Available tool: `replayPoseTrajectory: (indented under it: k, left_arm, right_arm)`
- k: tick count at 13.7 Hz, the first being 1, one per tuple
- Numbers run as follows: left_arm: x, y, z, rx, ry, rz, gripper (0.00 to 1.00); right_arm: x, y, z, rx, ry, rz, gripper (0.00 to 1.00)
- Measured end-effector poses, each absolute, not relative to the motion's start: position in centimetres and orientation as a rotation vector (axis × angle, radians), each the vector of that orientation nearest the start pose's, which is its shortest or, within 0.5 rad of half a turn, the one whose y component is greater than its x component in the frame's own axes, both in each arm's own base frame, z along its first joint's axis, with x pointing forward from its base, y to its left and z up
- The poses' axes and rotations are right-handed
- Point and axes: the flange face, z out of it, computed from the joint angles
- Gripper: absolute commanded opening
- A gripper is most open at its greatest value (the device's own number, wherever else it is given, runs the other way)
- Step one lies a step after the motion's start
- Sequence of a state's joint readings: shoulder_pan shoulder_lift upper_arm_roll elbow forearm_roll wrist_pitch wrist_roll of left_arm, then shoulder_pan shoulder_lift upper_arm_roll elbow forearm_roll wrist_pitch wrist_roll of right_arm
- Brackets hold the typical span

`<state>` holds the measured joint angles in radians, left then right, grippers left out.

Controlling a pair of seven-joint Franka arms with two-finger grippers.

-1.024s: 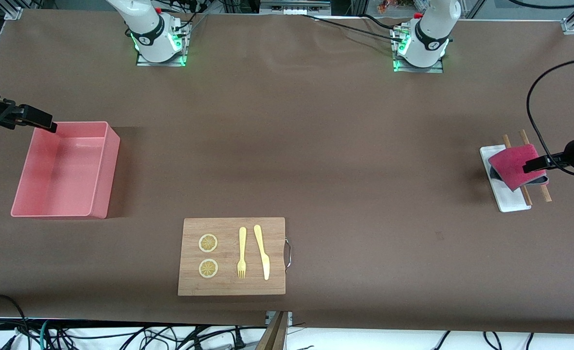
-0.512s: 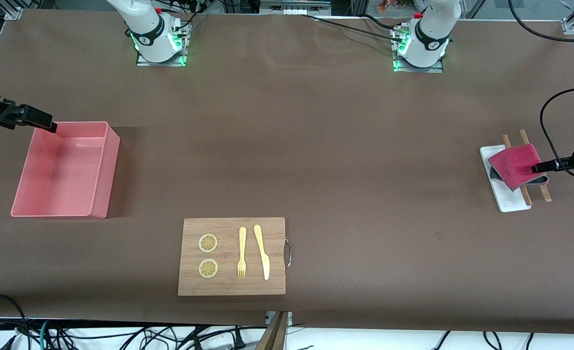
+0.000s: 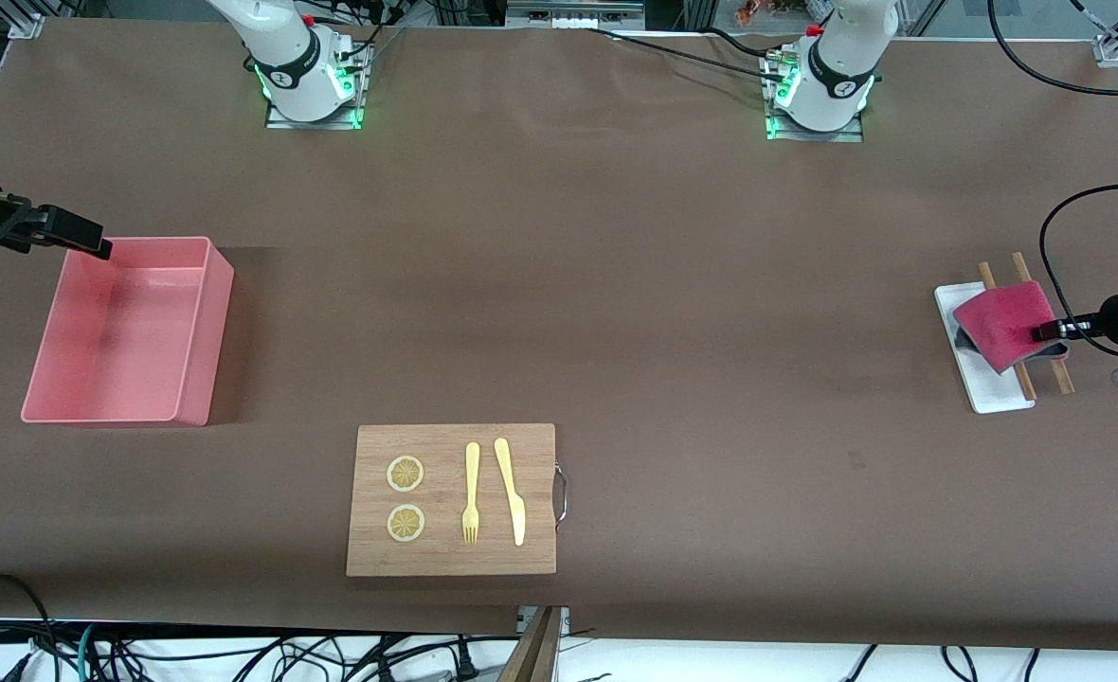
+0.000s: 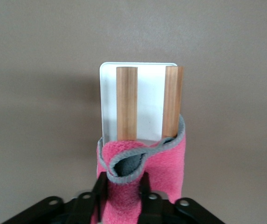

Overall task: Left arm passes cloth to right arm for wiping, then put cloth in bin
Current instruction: 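Grasp the pink cloth on the white tray with the left gripper, then lift the cloth with the left gripper and carry it toward the board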

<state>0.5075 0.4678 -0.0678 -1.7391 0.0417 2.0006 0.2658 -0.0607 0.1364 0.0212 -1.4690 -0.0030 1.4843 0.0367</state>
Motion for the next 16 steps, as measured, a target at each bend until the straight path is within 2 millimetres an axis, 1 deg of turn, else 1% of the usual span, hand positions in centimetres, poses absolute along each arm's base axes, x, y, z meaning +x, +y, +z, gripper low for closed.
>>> replayPoseTrajectory:
  k: [1,2,4,5,8,13,14,15,16]
  left_arm:
    - [57.7,27.7,29.6,-3.183,-0.246,0.303,0.33]
    - [57.8,27.7,29.8,-3.183,-0.241,0.298,0.32]
    - [58.0,27.8,30.1,-3.183,-0.226,0.285,0.04]
    - [58.0,27.9,30.2,-3.182,-0.224,0.281,0.00]
    - [58.2,27.9,30.9,-3.181,-0.221,0.268,0.00]
    - [58.3,27.9,31.1,-3.181,-0.221,0.264,0.00]
    - [58.5,27.9,31.5,-3.186,-0.221,0.267,0.00]
    - [58.9,27.6,32.6,-3.196,-0.216,0.282,0.00]
    - [59.7,26.9,34.4,-3.209,-0.201,0.297,0.00]
  right_arm:
    - [58.5,-2.4,58.7,-3.133,0.120,0.190,1.00]
    - [58.5,-2.4,58.7,-3.133,0.120,0.190,1.00]
    - [58.5,-2.4,58.7,-3.133,0.120,0.190,1.00]
    - [58.5,-2.4,58.7,-3.133,0.120,0.190,1.00]
    - [58.5,-2.5,58.7,-3.133,0.120,0.190,1.00]
    - [58.5,-2.5,58.7,-3.133,0.120,0.190,1.00]
    - [58.5,-2.5,58.7,-3.133,0.120,0.190,1.00]
    - [58.5,-2.5,58.7,-3.133,0.121,0.191,1.00]
    - [58.5,-2.5,58.7,-3.133,0.122,0.191,1.00]
